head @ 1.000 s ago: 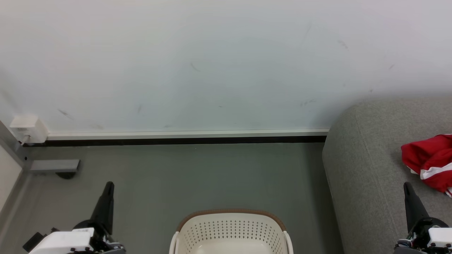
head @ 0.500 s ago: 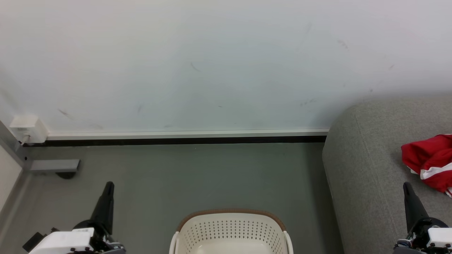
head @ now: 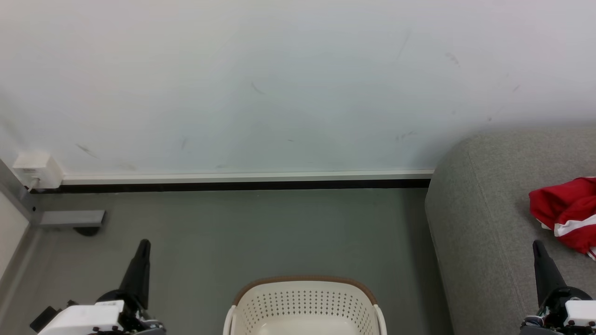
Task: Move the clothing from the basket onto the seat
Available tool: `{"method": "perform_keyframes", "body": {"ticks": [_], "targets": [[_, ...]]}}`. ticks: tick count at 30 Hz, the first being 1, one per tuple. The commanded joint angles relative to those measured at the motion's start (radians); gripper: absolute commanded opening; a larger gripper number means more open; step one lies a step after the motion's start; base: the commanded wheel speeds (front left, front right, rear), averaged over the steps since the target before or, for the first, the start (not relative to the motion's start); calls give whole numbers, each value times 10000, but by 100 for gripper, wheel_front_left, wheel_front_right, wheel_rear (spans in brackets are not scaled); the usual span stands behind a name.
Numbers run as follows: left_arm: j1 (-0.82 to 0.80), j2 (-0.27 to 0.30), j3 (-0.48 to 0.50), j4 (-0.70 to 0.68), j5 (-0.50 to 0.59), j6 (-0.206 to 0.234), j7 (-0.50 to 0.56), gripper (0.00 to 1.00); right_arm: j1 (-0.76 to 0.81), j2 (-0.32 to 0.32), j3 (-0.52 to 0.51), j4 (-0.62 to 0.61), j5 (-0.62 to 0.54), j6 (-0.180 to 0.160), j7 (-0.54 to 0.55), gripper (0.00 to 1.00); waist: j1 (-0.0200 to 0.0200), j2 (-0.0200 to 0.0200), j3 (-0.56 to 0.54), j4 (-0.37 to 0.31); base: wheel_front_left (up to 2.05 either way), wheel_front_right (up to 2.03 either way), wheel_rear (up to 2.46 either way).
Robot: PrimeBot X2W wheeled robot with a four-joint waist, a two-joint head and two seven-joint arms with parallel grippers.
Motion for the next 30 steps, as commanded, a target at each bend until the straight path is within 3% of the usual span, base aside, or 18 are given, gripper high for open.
{"method": "perform_keyframes", "body": {"ticks": [1, 30], "targets": [[-52, 63, 23, -13, -139, -76, 36, 0, -52, -56, 16, -46, 112, -21, -32, 0, 0, -1, 0, 0, 0, 0, 0], [-48, 63, 21, -17, -139, -75, 35, 0, -71, -333, 363, -153, 380, -21, -348, 0, 0, -1, 3, 1, 0, 0, 0]]}}
